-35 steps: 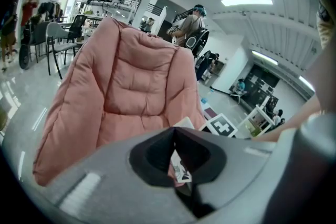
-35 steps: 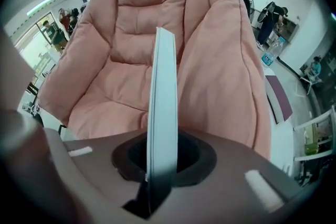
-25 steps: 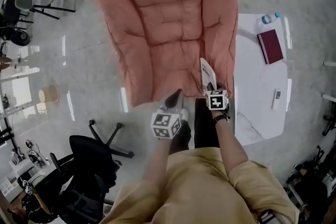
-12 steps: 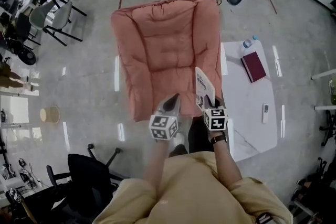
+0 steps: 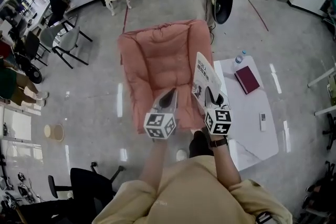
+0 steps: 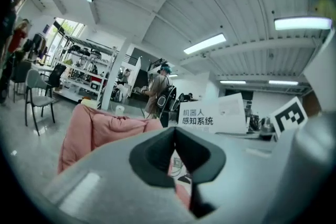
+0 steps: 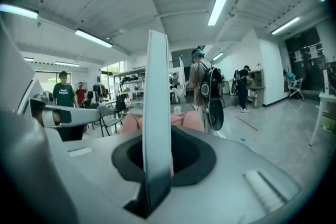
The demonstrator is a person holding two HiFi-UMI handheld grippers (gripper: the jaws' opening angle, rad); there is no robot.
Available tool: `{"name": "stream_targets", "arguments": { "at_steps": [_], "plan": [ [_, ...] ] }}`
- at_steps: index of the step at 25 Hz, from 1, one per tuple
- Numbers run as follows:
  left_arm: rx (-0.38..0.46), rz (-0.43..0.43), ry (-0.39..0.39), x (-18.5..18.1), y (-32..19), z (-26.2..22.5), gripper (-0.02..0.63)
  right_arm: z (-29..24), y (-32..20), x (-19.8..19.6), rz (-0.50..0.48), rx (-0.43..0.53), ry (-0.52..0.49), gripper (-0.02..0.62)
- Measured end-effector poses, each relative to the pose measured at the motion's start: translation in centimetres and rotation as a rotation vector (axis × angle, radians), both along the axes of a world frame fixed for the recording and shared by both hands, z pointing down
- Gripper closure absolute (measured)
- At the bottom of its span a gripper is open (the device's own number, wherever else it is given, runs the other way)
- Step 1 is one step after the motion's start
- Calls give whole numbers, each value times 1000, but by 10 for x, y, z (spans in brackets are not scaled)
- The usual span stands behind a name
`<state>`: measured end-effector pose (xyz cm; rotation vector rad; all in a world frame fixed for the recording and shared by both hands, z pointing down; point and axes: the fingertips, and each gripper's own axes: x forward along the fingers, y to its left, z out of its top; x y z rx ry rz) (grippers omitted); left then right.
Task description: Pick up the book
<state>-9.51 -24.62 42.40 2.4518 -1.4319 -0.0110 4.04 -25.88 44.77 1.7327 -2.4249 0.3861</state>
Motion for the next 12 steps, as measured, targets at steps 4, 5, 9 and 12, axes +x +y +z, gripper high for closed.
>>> {"name": "stream_targets", "arguments": {
  "at_steps": [4,5,9,12],
  "plan": [
    [142,-17,-38,0,6,-60,604,-68,7,4,18,145,-38,547],
    [182,-27,-61,-1,8,-75,603,-85,10,4,18,182,-44,546],
    [307,-82,-141,-8,24,-123,604,-140,30,1,4,311,-43,546],
    [357,-122,-150,-14,38,-147,604,-165,47,-2,-5,369,-38,546]
  ]
}}
